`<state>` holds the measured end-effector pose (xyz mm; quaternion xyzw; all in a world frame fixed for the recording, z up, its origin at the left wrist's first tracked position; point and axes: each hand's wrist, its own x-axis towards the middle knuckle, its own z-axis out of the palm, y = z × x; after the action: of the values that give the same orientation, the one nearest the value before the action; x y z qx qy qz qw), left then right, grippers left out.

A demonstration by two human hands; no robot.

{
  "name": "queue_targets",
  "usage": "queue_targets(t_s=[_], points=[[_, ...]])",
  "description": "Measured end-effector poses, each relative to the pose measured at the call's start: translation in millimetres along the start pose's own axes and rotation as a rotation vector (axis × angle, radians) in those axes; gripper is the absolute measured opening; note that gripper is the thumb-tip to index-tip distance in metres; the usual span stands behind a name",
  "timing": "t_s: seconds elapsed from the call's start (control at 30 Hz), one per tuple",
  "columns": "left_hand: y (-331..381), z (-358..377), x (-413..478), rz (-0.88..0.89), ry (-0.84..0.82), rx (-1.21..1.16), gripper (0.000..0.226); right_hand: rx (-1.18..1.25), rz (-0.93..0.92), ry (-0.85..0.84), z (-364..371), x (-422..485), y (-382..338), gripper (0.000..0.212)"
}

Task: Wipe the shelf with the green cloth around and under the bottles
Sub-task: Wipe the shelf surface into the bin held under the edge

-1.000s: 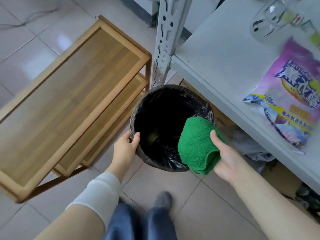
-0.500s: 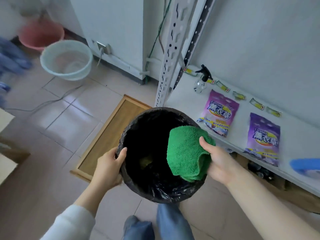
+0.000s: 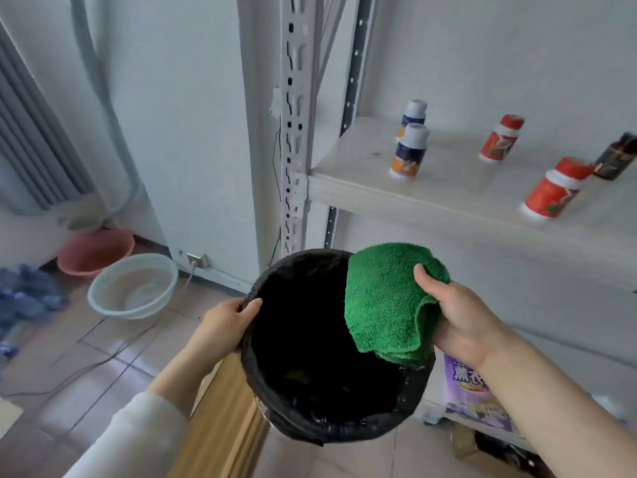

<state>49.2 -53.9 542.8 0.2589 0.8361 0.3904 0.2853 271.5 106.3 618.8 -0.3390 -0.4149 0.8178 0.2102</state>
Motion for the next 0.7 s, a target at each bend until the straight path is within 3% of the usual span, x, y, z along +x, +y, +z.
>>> queue_targets(t_s=[0.37, 0.7], points=[[78, 8, 54, 0.004, -0.026, -0.019, 0.039, 0.067, -0.130, -0.111, 17, 44, -77, 0.028], [94, -7, 122, -0.030, -0.149, -0.073, 0.037, 0.034, -0.312, -0.054, 83, 124, -150, 0.029]])
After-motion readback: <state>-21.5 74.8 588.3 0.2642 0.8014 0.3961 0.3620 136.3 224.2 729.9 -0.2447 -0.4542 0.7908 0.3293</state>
